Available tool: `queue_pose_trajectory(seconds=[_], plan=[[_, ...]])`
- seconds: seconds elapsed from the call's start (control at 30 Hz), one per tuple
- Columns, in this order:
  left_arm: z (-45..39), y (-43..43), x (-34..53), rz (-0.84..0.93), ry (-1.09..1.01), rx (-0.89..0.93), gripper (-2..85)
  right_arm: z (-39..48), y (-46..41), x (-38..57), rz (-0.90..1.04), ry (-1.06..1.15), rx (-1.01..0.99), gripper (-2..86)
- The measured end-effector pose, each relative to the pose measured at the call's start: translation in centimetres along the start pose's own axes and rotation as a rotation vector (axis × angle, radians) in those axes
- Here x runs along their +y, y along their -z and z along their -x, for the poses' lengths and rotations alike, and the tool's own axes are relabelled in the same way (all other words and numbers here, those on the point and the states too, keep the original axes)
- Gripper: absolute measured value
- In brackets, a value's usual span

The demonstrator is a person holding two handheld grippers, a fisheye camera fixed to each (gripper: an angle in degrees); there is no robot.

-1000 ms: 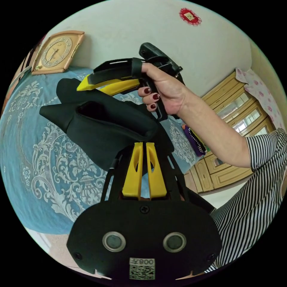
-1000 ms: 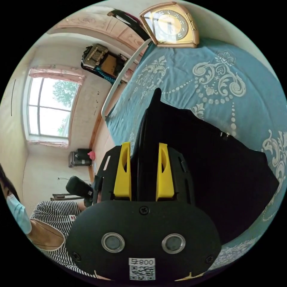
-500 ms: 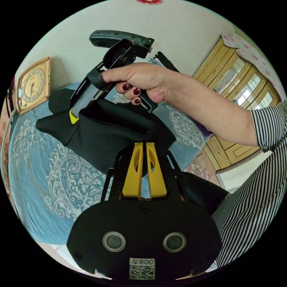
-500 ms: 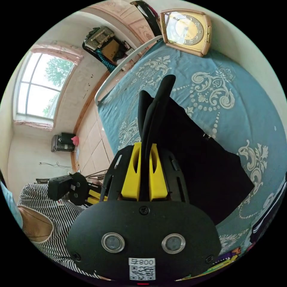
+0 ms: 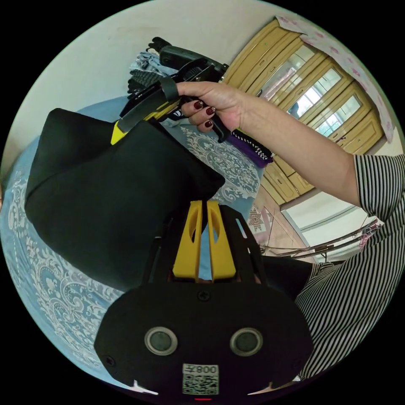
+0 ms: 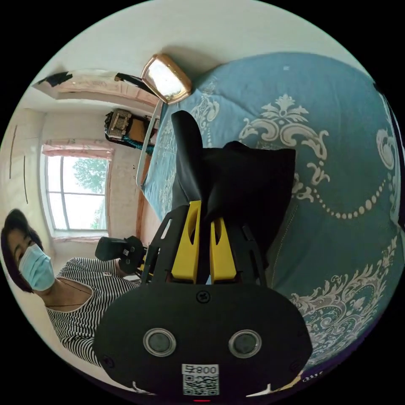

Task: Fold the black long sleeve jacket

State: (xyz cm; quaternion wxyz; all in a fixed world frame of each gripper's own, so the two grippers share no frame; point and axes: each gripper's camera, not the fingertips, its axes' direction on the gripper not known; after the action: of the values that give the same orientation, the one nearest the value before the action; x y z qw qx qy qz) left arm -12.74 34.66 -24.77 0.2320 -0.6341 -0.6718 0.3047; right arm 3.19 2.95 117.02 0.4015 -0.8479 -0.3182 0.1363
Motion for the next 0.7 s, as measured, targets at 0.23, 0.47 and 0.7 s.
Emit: queue_pose_trajectory(seconds=[0.23,0.47,0.7], plan=[[1.3,-5.9,-4.5,0.13,0.008,0.058,2.3,-8.9,-4.2,4.9,-0.045,-0.079,-0.144,2.8],[2.3,-8.9,-6.7,0.217,0.017,0.052,2.3,-11.9,-6.1,6.8,-0.174,-0.162,-0.129,2.9],[4.4,-10.8,-7.7,0.245,0.11,0.118,2.5,-9.5,-7.0,9.9,-0.309,-0.241,0.082,0.7]])
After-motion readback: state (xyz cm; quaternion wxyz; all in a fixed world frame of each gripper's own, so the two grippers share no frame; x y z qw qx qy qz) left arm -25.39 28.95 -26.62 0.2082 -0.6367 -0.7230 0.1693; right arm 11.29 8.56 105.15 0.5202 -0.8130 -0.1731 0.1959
